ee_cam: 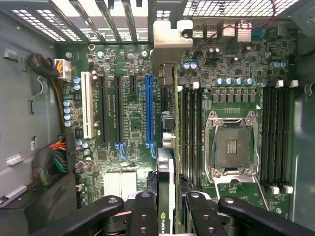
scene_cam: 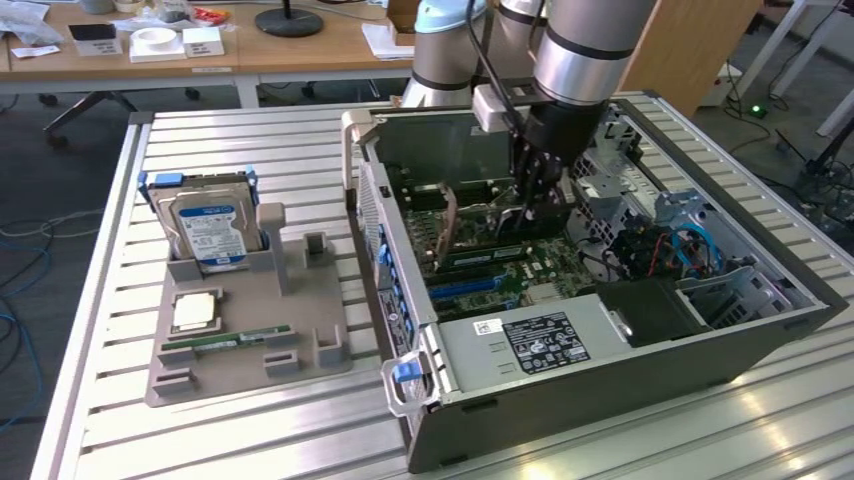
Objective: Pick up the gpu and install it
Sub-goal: 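Insert the gpu into the slot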
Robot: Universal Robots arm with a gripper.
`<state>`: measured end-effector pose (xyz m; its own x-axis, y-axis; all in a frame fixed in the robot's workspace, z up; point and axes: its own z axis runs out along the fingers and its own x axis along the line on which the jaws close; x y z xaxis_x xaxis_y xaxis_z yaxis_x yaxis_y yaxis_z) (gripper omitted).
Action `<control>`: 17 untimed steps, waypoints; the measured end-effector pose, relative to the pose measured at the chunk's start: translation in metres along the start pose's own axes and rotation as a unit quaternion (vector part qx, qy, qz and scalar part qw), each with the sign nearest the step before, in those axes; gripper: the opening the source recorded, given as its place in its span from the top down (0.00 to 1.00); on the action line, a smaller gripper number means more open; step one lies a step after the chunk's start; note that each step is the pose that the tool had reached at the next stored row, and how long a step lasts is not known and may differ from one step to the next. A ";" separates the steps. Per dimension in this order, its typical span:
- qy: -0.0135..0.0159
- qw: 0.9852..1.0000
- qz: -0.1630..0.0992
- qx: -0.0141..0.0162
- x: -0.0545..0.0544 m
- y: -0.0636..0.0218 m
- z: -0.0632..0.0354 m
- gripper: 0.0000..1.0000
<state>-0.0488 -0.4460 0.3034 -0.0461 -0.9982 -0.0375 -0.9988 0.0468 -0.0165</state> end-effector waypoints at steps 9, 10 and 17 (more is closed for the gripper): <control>0.000 1.000 0.000 0.000 0.006 -0.0002 0.0058 0.73; 0.000 1.000 0.000 0.000 0.006 -0.0002 0.0074 0.73; 0.000 1.000 0.000 0.000 0.007 0.0000 0.0158 0.73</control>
<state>-0.0489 -0.4528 0.2873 -0.0460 -0.9982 -0.0374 -0.9988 0.0466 -0.0165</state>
